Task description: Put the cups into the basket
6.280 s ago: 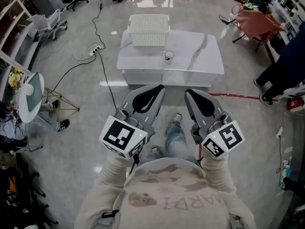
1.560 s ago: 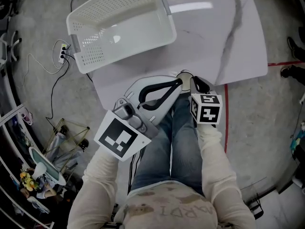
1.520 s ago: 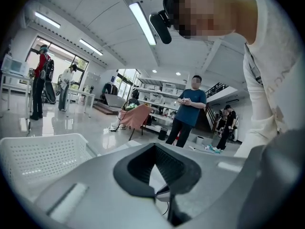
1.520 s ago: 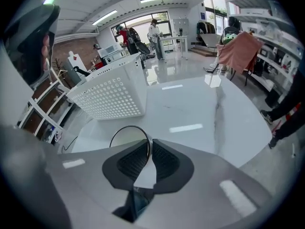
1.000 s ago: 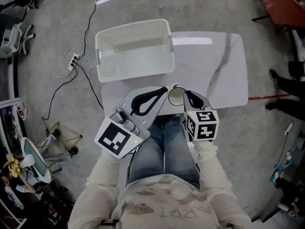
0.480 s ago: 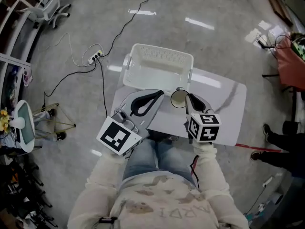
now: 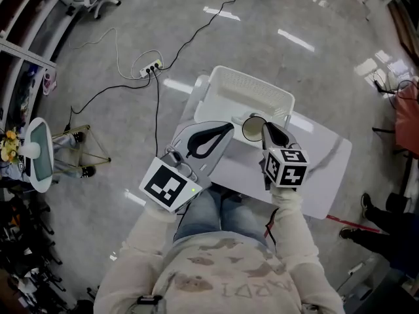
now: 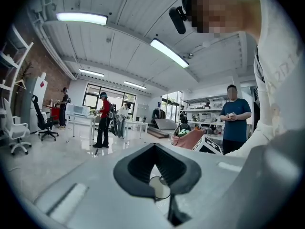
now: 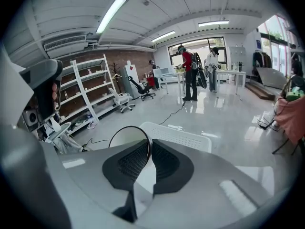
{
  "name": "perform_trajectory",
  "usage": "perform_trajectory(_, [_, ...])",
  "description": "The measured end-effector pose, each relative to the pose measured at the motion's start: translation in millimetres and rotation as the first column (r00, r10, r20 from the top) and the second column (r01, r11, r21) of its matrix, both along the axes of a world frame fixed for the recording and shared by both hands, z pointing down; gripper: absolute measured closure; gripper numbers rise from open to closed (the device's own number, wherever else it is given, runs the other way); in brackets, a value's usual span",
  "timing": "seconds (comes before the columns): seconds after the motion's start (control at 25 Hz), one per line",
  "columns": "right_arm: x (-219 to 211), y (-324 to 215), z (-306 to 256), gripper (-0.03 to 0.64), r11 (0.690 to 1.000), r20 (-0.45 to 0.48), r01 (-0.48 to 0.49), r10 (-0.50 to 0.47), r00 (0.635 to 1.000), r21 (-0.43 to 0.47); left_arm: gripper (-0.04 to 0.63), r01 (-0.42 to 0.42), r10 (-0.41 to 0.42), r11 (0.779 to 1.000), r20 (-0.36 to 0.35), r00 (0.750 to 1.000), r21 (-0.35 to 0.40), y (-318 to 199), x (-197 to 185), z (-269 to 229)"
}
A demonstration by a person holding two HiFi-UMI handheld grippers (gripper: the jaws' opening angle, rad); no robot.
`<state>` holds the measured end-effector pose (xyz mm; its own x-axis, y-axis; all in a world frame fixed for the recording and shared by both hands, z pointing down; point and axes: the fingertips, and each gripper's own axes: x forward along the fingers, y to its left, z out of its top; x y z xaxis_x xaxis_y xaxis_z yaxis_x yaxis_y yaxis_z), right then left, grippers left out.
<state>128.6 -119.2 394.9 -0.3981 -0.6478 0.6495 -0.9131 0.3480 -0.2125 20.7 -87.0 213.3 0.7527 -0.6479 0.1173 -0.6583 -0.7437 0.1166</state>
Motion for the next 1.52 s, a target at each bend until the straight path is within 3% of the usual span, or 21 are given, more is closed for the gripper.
perform_trajectory(0.64, [-61, -92, 142, 0.565, 0.983, -0.113, 0.021, -0.042, 0.993, -0.184, 0.594, -0.149, 0.146, 0.987, -0.056, 0.988, -0.062, -109, -53, 72])
perform_trajectory(1.2, [-85, -104, 249, 0.563, 0.915, -0.125, 0.136, -0.197, 0.972, -0.38, 0.594, -0.186, 0.173, 0.967, -0.089, 0.981, -0.173, -123, -68, 153])
perform_trajectory(1.52, [-89, -109, 279, 0.562, 0.891, -0.125, 0.182, -0.254, 0.959, -0.416, 0.594, -0.196, 0.178, 0.96, -0.103, 0.979, -0.198, -122, -70, 172])
